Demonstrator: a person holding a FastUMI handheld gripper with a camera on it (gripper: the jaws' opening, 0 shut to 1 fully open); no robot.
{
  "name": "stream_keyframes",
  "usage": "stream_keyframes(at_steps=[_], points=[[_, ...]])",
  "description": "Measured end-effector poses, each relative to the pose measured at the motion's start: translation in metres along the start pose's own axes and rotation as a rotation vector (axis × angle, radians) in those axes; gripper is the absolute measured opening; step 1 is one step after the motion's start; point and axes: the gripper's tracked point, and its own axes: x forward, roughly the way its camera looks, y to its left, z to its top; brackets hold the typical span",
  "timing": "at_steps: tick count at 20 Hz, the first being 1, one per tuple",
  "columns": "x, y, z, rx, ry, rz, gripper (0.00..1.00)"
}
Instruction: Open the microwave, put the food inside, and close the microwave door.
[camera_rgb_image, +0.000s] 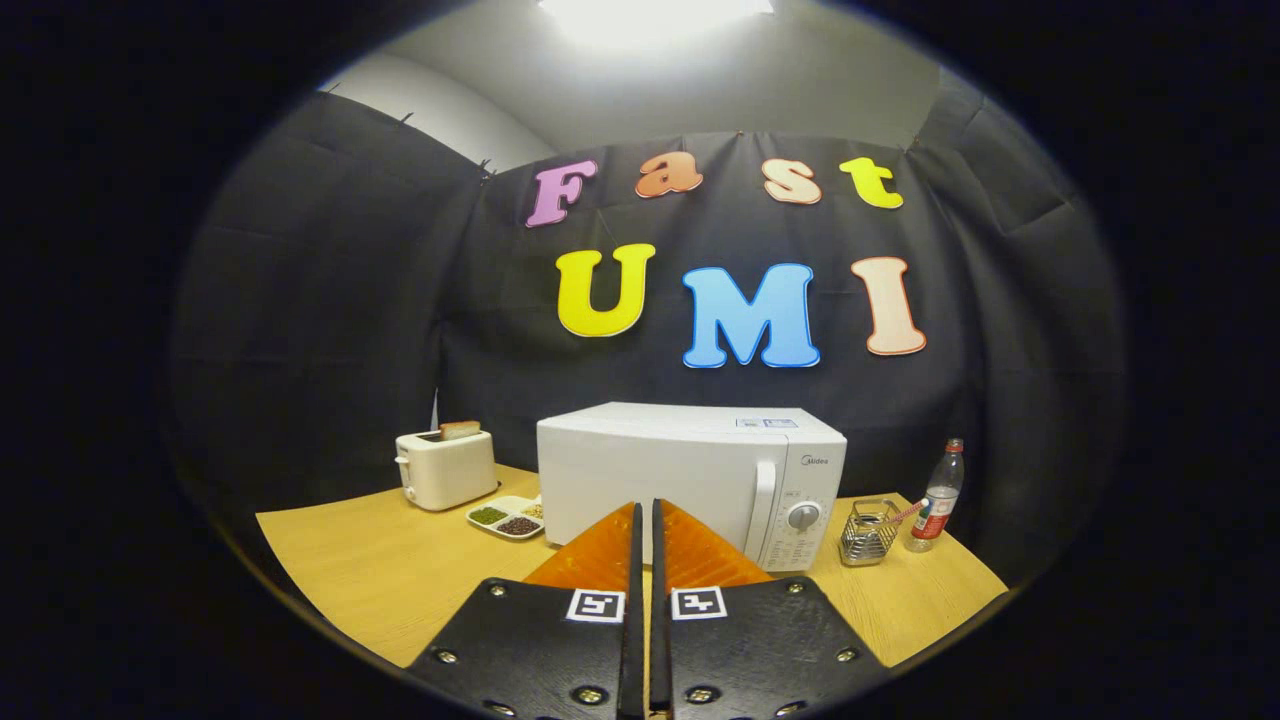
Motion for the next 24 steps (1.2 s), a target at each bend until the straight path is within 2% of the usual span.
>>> stream_keyframes(at_steps=[5, 9, 10, 11, 12, 15, 24], points=[[-0.049, -0.018, 0.011, -0.087, -0.034, -0.041, 0.03], [-0.068, -0.034, 0.026, -0.063, -0.071, -0.085, 0.03], [-0.068, -0.031, 0.03, -0.049, -0.085, -0.073, 0.08], [-0.066, -0.034, 0.028, -0.041, -0.077, -0.084, 0.21], [-0.067, -0.04, 0.022, -0.036, -0.051, -0.11, 0.23], [-0.069, -0.045, 0.02, -0.081, -0.024, -0.154, 0.99], [-0.082, -0.048, 0.044, -0.068, -0.125, -0.195, 0.99]])
